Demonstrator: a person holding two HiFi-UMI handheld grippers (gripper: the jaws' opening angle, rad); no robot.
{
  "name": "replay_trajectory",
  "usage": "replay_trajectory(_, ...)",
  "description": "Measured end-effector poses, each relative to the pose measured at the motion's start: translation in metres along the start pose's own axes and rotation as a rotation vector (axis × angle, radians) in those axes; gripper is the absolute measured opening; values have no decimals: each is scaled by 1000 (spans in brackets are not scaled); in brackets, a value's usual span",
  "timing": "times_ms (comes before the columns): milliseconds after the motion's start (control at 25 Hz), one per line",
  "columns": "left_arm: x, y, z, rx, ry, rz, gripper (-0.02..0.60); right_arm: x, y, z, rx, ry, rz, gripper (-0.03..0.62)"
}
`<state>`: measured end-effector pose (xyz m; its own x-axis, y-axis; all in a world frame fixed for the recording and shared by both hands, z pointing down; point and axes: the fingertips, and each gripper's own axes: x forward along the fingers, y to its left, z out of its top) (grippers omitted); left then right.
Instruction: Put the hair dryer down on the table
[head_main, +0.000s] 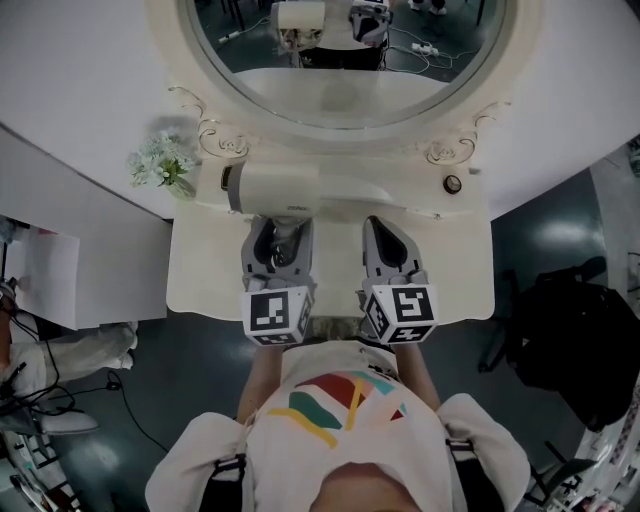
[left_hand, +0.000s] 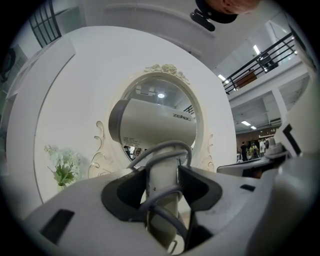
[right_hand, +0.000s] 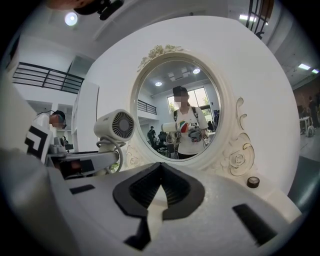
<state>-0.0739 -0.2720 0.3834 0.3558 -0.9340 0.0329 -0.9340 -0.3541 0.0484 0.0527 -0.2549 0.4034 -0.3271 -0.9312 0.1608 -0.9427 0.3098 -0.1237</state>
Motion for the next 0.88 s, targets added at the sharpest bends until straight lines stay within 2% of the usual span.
replay_trajectory(320,11,4,-19,-57,105,17,199,1,2,-6,-19,20,18,0)
replay_trajectory(520,13,11,-39,-88,199,32,199,2,1,-12,-21,38,25,0)
replay_trajectory(880,12,21,-65,-89,288,65,199,1,4,-26,-35,73,32,0)
